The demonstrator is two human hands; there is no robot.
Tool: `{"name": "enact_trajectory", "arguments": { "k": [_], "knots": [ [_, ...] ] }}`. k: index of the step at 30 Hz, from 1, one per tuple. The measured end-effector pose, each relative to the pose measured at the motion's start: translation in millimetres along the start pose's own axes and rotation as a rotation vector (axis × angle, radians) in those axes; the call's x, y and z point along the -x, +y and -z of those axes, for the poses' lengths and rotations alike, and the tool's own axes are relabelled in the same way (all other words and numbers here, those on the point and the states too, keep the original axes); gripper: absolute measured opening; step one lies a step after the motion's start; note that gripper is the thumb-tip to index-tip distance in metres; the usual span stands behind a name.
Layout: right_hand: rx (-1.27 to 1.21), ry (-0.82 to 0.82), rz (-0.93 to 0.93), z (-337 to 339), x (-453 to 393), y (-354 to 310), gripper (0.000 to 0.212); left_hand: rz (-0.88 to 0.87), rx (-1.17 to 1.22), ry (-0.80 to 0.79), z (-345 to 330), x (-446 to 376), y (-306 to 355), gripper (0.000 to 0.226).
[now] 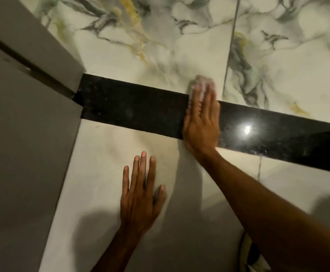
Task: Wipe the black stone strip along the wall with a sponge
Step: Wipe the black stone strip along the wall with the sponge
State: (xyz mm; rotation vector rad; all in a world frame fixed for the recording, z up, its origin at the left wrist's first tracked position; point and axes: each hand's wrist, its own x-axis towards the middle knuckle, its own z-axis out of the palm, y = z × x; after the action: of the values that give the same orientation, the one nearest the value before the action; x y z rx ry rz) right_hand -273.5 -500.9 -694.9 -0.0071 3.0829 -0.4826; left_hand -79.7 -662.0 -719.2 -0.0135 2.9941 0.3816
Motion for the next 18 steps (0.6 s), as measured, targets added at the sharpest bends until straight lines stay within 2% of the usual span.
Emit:
{"name": "enact_trajectory", "arguments": {
  "k": [4, 6, 9, 11, 13, 15, 18],
  "knots": [
    [-0.038, -0.059, 0.271, 5, 0, 11, 0.070, -0.125, -0.053, -0.029, -11, -23, 30, 0.077],
    [-0.014, -0.091, 0.289, 16, 40, 39, 0.068, -0.186, -0.107, -0.066, -11, -27, 46, 0.077],
    [0.016, -0.032, 0.047, 39, 86, 103, 0.067, -0.320, -0.093, -0.102, -13, -31, 72, 0.077],
    [0.058, 0.040, -0.193, 49, 84, 141, 0.066, -0.389, -0.086, -0.113, -15, -37, 86, 0.078],
    [0.061, 0.092, -0.349, 55, 67, 164, 0.063, -0.441, -0.074, -0.128, -20, -45, 106, 0.078],
    [0.051, 0.089, -0.310, 56, 54, 172, 0.063, -0.493, -0.056, -0.137, -28, -53, 126, 0.077],
    [-0.010, 0.092, -0.114, 55, 73, 178, 0.064, -0.562, -0.062, -0.148, -34, -63, 150, 0.076]
  ]
}}
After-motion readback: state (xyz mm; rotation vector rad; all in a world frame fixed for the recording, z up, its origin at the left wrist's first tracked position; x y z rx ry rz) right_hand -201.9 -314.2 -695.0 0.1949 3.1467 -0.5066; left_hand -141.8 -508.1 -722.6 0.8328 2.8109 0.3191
